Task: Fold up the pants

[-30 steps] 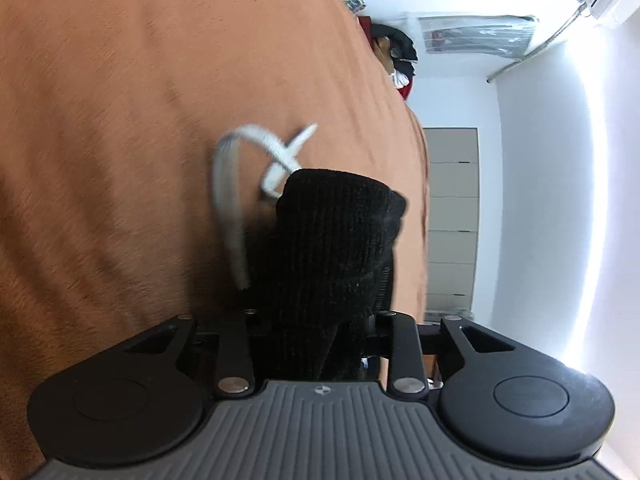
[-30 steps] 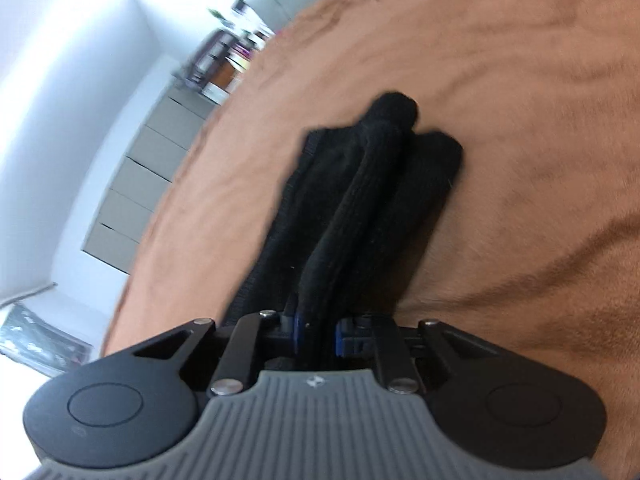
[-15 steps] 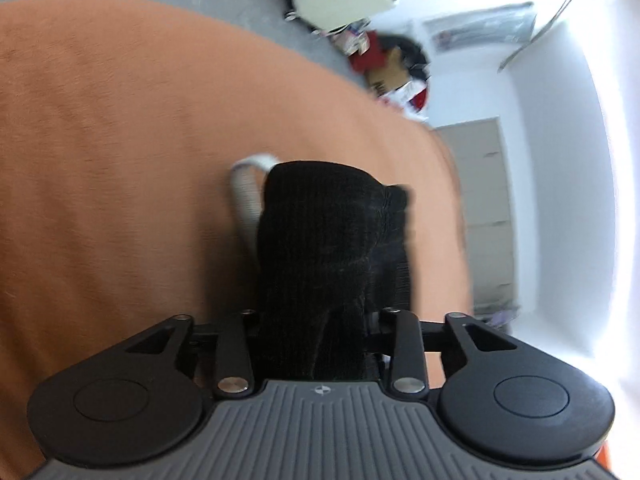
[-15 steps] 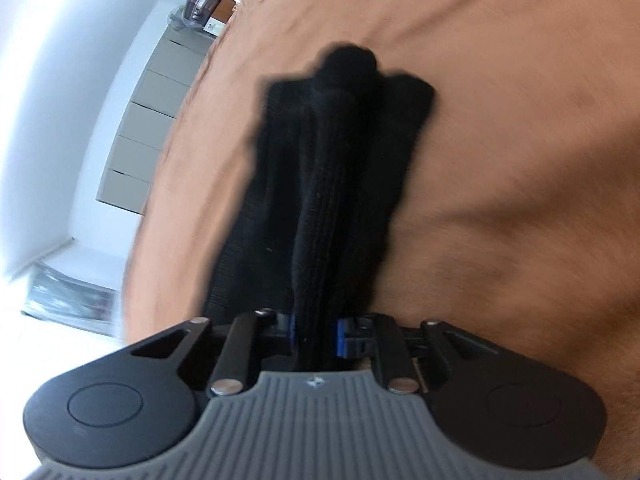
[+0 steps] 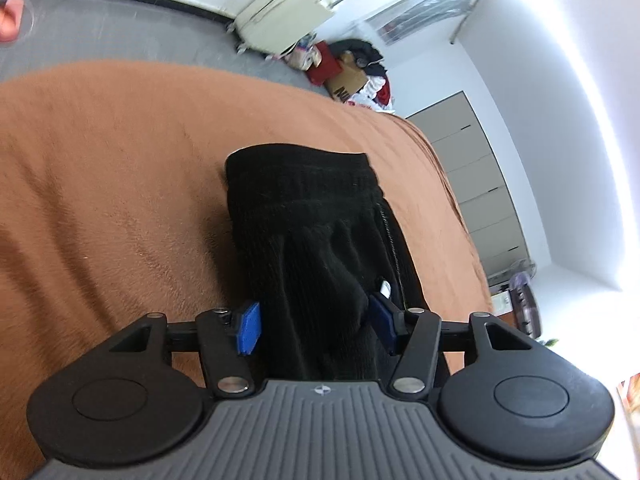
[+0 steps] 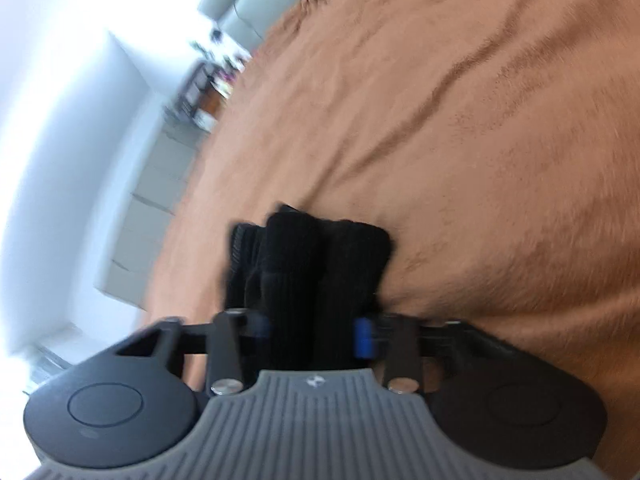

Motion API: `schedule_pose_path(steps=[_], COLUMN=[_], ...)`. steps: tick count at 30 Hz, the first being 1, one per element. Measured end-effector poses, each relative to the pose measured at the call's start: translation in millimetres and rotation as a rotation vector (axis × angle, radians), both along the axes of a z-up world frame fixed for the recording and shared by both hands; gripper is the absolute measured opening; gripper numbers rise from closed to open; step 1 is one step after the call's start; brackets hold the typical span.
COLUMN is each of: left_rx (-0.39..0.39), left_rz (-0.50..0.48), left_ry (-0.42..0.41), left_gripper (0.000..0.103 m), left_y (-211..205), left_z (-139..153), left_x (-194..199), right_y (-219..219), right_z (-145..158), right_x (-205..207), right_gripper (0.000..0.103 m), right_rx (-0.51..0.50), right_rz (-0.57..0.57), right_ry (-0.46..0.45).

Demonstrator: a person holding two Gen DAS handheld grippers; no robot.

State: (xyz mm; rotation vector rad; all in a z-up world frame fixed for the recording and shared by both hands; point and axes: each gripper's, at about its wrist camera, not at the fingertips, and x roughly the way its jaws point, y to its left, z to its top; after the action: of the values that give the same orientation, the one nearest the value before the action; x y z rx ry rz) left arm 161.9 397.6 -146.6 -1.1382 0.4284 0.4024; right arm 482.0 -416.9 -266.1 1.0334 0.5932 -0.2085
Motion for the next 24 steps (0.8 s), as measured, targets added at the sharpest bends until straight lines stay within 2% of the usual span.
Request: schedule_pose_path(steps=[1,4,5,6,7,8,10,12,15,17,20,22,24], left_rx=[0.025,0.118,0.15,0.18,0.216,0.234,0.283,0.304,0.272,0.319,0.365,0.378,0.405], left_rz=[-0.004,-0.013,-0.031,-0.059,-0.117,-0.171,-0.276,-0.45,-0.736,-0.892,-1.069,-1.139,-1.189], left_ry=[0.007,0.034,0.042,0.048,0.037,0.016,-0.004,-0.021,-0.034,-0.041,-0.061,-0.06,-0.011], left_gripper=[0.063,0.066,0.069,0.07,0.07,0.069,0.069,0.069,0.069,0.069,0.069,0.069,0.069], left_y=[-4,-24,-33,-42,-59,-78,-111,-154,-222,-278,-358,-397,-431], left_z=[6,29,33,37,43,49,61,70,78,88,98,96,82], left_x=[0,9,14,28,41,45,77,120,189,235,285,309,324], right_y=[0,-3,-1,1,-1,-4,-12,-19,-25,-31,-24,-17,-17], right_z=[2,19,21,20,13,2,-6,-7,-8,-9,-4,-3,-5], right_x=[2,-3,-5,-3,-1,6,7,6,3,-3,-16,-13,-12], right_gripper=[0.013,0.013,0.015,0.024,0.032,0.031,0.029,0.031,0.032,0.033,0.038,0.038,0.038], right_rx=[-0.028,-0.043,-0.071,-0.099,-0.096,-0.07,-0.043,0.008,0.016,0.013,0.008,0.007,0.013], right_rz=[0.026,0.059,0.068,0.074,0.095,0.128,0.135,0.129,0.145,0.15,0.149,0.147,0.147], right_ry=[0.015,-0.155,-0.164,-0.129,-0.069,-0.012,-0.042,-0.071,-0.082,-0.087,-0.105,-0.11,-0.114])
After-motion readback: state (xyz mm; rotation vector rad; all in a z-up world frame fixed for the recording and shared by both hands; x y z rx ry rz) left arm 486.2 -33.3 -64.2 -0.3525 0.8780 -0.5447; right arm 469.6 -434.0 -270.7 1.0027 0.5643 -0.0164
